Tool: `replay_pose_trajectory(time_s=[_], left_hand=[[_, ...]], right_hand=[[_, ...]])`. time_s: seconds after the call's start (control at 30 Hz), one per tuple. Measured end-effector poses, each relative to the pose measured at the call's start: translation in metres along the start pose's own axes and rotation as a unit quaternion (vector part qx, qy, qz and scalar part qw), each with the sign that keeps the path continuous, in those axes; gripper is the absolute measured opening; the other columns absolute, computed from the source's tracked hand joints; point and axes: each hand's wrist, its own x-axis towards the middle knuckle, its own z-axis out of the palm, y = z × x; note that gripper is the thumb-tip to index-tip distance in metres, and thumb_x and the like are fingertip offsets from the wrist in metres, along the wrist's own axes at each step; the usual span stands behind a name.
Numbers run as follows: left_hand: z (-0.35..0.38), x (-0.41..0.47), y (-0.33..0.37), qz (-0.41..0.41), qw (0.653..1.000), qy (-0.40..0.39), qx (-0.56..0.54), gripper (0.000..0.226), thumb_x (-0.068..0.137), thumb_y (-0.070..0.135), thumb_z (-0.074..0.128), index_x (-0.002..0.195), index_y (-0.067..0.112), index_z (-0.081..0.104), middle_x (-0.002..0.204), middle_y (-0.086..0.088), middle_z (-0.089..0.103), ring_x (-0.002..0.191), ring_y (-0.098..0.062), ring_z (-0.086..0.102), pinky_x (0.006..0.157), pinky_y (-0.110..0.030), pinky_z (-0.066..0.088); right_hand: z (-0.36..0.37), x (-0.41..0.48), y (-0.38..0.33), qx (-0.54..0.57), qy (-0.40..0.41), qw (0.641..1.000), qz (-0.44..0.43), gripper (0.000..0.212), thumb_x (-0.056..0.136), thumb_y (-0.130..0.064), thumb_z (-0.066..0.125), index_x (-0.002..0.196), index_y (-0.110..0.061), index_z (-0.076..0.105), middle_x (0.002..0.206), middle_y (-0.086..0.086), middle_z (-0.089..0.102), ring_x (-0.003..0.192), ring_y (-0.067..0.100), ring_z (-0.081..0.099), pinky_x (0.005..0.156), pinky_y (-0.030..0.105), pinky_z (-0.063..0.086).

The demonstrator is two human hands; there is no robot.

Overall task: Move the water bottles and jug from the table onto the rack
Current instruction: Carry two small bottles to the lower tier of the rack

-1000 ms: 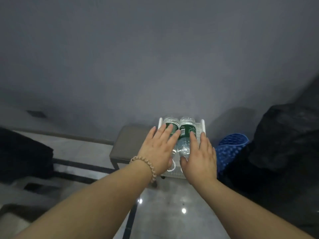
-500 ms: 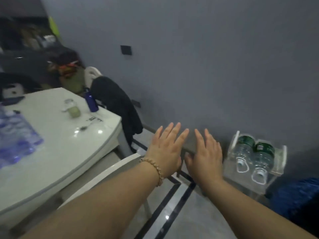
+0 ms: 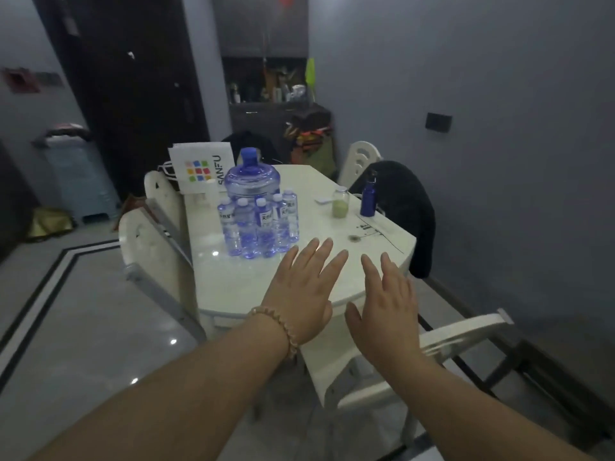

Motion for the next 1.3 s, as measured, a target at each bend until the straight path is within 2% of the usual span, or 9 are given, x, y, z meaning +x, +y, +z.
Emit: replay_pose_trajectory(time_s=[0.37, 0.57, 0.7, 0.8, 0.9, 1.03, 1.1, 1.2, 1.3], left_hand=[[0.07, 0.015, -0.181, -0.038, 0.998, -0.053, 0.017, 0.078, 0.09, 0.036, 0.052, 0.148, 0.025, 0.0, 0.158, -0.006, 0.002, 0.144, -0.025, 0.0, 0.114, -0.043, -0.005], [0.09, 0.057, -0.293, -0.034, 0.998, -0.039, 0.046, 0.077, 0.087, 0.032, 0.053, 0.148, 0.023, 0.007, 0.157, -0.008, 0.009, 0.143, -0.027, 0.005, 0.114, -0.043, -0.003], [0.134, 0.082, -0.358, 0.025, 0.995, -0.067, 0.064, 0.074, 0.088, 0.026, 0.049, 0.149, 0.023, 0.006, 0.157, -0.009, 0.008, 0.143, -0.029, 0.005, 0.113, -0.044, -0.004], [0.174, 0.107, -0.404, 0.04, 0.996, -0.067, 0.048, 0.076, 0.09, 0.03, 0.048, 0.149, 0.024, 0.0, 0.158, -0.007, 0.004, 0.144, -0.028, 0.001, 0.111, -0.043, -0.008], [0.213, 0.134, -0.447, 0.081, 0.991, -0.088, 0.056, 0.077, 0.092, 0.039, 0.046, 0.148, 0.022, -0.004, 0.158, -0.008, 0.0, 0.144, -0.028, -0.003, 0.113, -0.046, -0.005], [0.249, 0.177, -0.506, 0.17, 0.983, -0.063, 0.004, 0.075, 0.085, 0.033, 0.056, 0.148, 0.025, 0.016, 0.154, -0.01, 0.02, 0.141, -0.03, 0.019, 0.113, -0.048, 0.014], [0.26, 0.191, -0.52, 0.203, 0.978, -0.05, -0.015, 0.073, 0.084, 0.034, 0.059, 0.147, 0.023, 0.023, 0.152, -0.012, 0.026, 0.139, -0.031, 0.025, 0.111, -0.049, 0.02], [0.281, 0.206, -0.531, 0.248, 0.967, -0.053, -0.028, 0.072, 0.091, 0.042, 0.046, 0.149, 0.021, 0.01, 0.156, -0.011, 0.012, 0.142, -0.03, 0.013, 0.114, -0.05, 0.012], [0.297, 0.211, -0.533, 0.266, 0.96, -0.055, -0.063, 0.077, 0.087, 0.044, 0.053, 0.149, 0.019, 0.014, 0.156, -0.012, 0.014, 0.142, -0.029, 0.016, 0.114, -0.05, 0.015]], right_hand=[[0.134, 0.109, -0.118, 0.005, -0.055, 0.998, -0.022, 0.08, 0.086, -0.04, 0.057, 0.148, -0.027, 0.008, 0.158, 0.007, 0.005, 0.144, 0.024, 0.005, 0.115, 0.044, 0.005], [0.176, 0.187, -0.173, -0.017, -0.068, 0.994, -0.08, 0.078, 0.087, -0.038, 0.055, 0.149, -0.028, 0.008, 0.159, 0.003, 0.005, 0.144, 0.022, 0.003, 0.116, 0.045, 0.002], [0.215, 0.223, -0.201, -0.034, -0.081, 0.993, -0.08, 0.075, 0.088, -0.027, 0.052, 0.15, -0.026, 0.01, 0.159, 0.003, 0.004, 0.144, 0.021, 0.002, 0.115, 0.043, -0.003], [0.258, 0.247, -0.216, -0.064, -0.083, 0.993, -0.059, 0.076, 0.089, -0.026, 0.051, 0.15, -0.026, 0.006, 0.159, 0.004, 0.003, 0.144, 0.022, 0.0, 0.113, 0.041, -0.008], [0.294, 0.277, -0.236, -0.088, -0.079, 0.993, -0.025, 0.078, 0.086, -0.023, 0.057, 0.15, -0.023, 0.013, 0.158, 0.006, 0.009, 0.144, 0.025, 0.008, 0.114, 0.044, -0.001], [0.338, 0.321, -0.268, -0.124, -0.078, 0.988, 0.054, 0.078, 0.087, -0.026, 0.055, 0.151, -0.026, 0.009, 0.159, 0.004, 0.004, 0.144, 0.024, 0.003, 0.115, 0.044, 0.0], [0.347, 0.336, -0.275, -0.155, -0.081, 0.982, 0.071, 0.076, 0.088, -0.028, 0.053, 0.151, -0.025, 0.01, 0.159, 0.005, 0.003, 0.145, 0.026, 0.0, 0.115, 0.045, -0.002], [0.353, 0.351, -0.278, -0.199, -0.093, 0.971, 0.09, 0.073, 0.091, -0.028, 0.044, 0.15, -0.026, 0.0, 0.159, 0.004, -0.005, 0.144, 0.025, -0.008, 0.112, 0.042, -0.012], [0.358, 0.361, -0.279, -0.229, -0.116, 0.962, 0.091, 0.073, 0.091, -0.029, 0.045, 0.15, -0.024, 0.002, 0.159, 0.005, -0.002, 0.144, 0.025, -0.006, 0.112, 0.044, -0.012]])
